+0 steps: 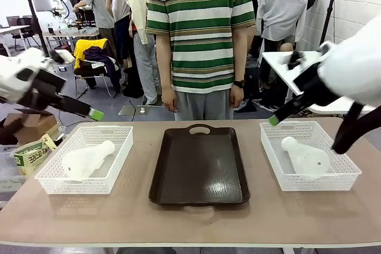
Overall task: Prepare the laboratory tools.
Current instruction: Pick up the Big flask that the person points to.
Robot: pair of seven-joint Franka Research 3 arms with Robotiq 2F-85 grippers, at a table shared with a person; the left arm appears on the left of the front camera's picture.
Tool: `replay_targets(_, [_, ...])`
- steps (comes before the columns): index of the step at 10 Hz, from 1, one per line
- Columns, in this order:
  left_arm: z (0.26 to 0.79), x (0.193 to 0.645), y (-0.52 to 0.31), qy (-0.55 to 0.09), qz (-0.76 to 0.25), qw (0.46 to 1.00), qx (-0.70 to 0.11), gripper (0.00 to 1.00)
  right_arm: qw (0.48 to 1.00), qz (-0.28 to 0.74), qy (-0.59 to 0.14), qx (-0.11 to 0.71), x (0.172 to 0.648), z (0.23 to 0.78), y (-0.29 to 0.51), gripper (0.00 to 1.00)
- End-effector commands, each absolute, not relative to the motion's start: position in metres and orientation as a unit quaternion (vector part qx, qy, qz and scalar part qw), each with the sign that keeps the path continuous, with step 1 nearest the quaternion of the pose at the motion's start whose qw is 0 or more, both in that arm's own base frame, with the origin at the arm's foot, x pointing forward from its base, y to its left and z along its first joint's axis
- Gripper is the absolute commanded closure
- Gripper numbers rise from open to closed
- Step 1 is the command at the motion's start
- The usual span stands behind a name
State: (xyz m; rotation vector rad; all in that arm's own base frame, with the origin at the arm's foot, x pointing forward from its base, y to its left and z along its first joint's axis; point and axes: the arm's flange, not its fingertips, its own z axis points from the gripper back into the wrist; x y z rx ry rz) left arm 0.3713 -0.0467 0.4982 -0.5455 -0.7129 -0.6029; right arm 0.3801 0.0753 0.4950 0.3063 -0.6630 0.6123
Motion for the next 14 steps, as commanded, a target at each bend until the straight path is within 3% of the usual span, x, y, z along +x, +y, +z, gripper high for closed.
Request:
replay_targets(1, [0.484,0.358,-0.007,-0.331,-0.265,0.856,-0.297,0.00,0.887,0.261,-0.328,0.194,0.363,0.483,0.029,0.00])
replay_targets(4, [0.465,0.358,0.017,-0.275,-0.273,0.865,-0.318,0.00,0.887,0.190,-0.343,0.243,0.350,0.472,-0.031,0.00])
replay_targets(7, [0.452,0.356,0.037,-0.267,-0.251,0.862,-0.351,0.00,0.886,0.143,-0.341,0.279,0.342,0.450,-0.072,0.00])
replay_targets(14, [0.443,0.353,0.049,-0.261,-0.215,0.874,-0.349,0.00,0.899,0.149,-0.277,0.306,0.357,0.427,-0.064,0.00])
